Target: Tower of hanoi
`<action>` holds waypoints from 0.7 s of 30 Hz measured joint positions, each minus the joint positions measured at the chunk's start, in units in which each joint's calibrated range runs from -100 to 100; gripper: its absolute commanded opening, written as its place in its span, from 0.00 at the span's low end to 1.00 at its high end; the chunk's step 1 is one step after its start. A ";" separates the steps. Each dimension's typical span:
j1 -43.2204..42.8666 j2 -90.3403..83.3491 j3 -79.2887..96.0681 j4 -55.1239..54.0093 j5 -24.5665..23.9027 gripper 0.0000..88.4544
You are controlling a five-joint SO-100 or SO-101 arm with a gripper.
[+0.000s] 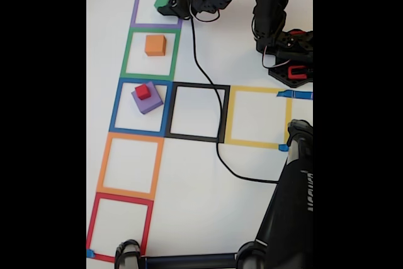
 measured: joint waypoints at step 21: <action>-0.94 1.86 2.74 -4.11 0.00 0.11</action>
